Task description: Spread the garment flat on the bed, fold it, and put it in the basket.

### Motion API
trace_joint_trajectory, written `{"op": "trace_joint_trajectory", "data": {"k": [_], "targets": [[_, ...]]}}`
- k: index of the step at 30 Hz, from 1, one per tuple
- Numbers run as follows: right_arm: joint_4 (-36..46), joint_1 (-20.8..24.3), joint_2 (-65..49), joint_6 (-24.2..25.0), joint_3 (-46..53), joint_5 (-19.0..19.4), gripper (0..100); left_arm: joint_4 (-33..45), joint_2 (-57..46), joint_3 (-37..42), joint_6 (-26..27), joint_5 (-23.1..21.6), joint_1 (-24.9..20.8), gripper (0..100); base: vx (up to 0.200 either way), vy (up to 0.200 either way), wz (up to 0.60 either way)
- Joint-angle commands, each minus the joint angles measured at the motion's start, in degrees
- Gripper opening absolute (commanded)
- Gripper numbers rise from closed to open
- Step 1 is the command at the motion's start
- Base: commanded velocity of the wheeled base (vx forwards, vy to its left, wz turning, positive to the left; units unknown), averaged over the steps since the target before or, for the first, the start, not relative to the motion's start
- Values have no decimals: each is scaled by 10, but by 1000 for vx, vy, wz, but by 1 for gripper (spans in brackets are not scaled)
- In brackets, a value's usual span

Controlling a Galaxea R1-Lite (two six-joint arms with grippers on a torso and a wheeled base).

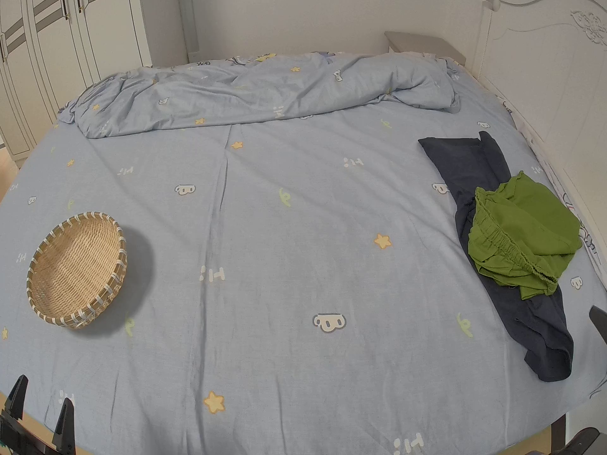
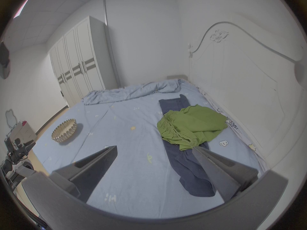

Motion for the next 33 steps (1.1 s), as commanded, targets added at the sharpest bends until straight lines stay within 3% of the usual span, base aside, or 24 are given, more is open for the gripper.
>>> {"op": "trace_joint_trajectory", "data": {"k": [1,8,14,19,28,32,33], "targets": [[-79,1,394,-37,-132,-5,100,0,-9,10,0,0,0,100,0,0,0],[-162,-38,605,-39,-230,-5,100,0,-9,10,0,0,0,100,0,0,0],[-222,-50,705,-38,-268,1,100,0,-9,10,0,0,0,100,0,0,0],[-271,-67,741,-36,-282,-3,100,0,-9,10,0,0,0,100,0,0,0],[-275,-86,756,-37,-303,2,100,0,-9,10,0,0,0,100,0,0,0],[-274,-86,756,-35,-318,16,100,0,-9,10,0,0,0,100,0,0,0],[-272,-86,756,-33,-324,38,100,0,-9,10,0,0,0,100,0,0,0]]}}
